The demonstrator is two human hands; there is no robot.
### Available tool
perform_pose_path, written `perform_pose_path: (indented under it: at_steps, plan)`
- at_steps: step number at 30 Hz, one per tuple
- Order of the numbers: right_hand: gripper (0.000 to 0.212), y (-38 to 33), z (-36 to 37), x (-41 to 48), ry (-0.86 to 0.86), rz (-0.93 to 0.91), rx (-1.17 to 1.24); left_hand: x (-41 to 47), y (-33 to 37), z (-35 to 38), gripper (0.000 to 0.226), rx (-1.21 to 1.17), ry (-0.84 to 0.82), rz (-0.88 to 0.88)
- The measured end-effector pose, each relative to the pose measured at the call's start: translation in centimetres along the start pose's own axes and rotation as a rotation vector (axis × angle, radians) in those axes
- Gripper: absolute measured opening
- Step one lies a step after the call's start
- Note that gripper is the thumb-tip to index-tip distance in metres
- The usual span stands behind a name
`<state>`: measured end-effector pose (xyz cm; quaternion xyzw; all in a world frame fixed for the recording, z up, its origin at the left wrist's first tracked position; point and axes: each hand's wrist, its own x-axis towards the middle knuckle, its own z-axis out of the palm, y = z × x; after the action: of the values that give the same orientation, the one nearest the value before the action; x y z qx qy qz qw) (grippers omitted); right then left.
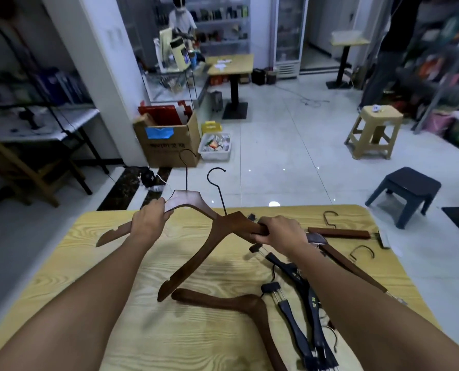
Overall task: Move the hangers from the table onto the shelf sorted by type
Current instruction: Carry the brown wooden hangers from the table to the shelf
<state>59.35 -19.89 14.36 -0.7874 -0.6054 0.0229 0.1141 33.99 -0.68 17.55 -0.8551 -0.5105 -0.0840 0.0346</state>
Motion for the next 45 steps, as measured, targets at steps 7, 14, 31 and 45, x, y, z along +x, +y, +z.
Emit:
perform_pose_path:
  at_steps: [7, 14, 31, 45]
  plan:
    - [0.032, -1.8, -3.9, -0.1, 0.101, -0.054, 0.028, -1.5, -0.3, -5.3, 0.031, 0.055, 0.021, -0.080]
    - [0.028, -3.9, -6.9, -0.7, 0.161, -0.110, 0.034, -3.6, -1.3, -9.6, 0.032, 0.057, 0.098, -0.124]
    - [0.029, -17.0, -9.9, -9.3, 0.188, -0.392, 0.081, -24.2, -9.9, -18.5, 0.022, 0.075, 0.148, -0.401]
    - [0.031, -31.6, -10.9, -15.9, 0.205, -0.802, 0.127, -40.8, -16.3, -26.2, 0.024, 0.115, 0.250, -0.675]
